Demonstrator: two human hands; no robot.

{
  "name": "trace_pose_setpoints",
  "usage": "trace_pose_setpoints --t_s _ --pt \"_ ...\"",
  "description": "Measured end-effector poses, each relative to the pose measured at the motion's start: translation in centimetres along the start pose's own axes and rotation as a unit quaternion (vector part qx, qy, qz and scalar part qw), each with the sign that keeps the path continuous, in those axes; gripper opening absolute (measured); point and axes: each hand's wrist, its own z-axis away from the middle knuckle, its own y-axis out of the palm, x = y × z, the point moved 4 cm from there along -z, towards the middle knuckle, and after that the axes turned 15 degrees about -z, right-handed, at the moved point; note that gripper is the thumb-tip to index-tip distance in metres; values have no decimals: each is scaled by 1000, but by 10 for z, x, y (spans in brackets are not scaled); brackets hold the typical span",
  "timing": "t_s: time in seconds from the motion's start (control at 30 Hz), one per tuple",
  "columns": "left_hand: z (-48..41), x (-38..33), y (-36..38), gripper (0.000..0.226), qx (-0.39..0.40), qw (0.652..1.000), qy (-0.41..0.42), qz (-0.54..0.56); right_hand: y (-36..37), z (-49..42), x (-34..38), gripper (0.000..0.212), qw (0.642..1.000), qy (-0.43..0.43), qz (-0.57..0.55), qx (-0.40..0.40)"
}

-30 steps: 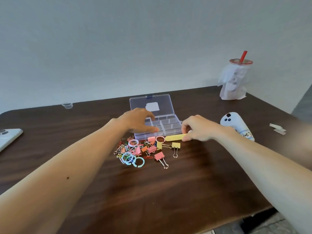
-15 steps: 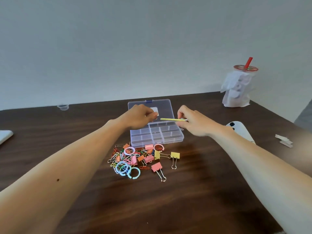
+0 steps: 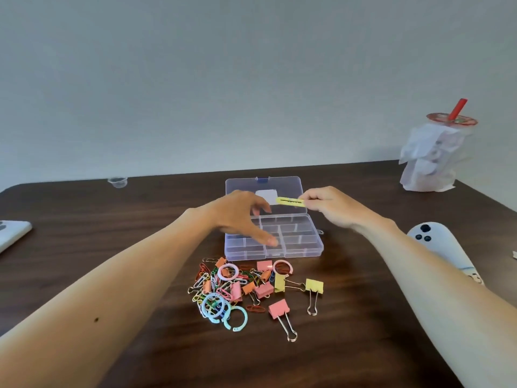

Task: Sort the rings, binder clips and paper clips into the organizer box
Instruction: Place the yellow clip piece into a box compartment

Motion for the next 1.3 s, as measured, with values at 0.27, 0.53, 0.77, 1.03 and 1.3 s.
trace_pose_setpoints --t_s 0.27,0.53,0.77,1.03,1.3 --pt "2 14 7 80 -56 998 -18 34 9 -12 2 19 999 -30 1 -14" --pt "13 17 21 72 -189 976 -35 98 19 -17 -6 11 997 -55 -40 -47" --pt "15 17 23 74 -198 974 -34 100 20 -20 -4 14 998 -35 -15 -54" --pt "15 18 23 69 -197 975 -32 97 19 -21 -4 16 994 -25 -28 -102" --pt "14 19 25 61 -192 977 -16 92 19 -22 -2 9 993 -60 3 -98"
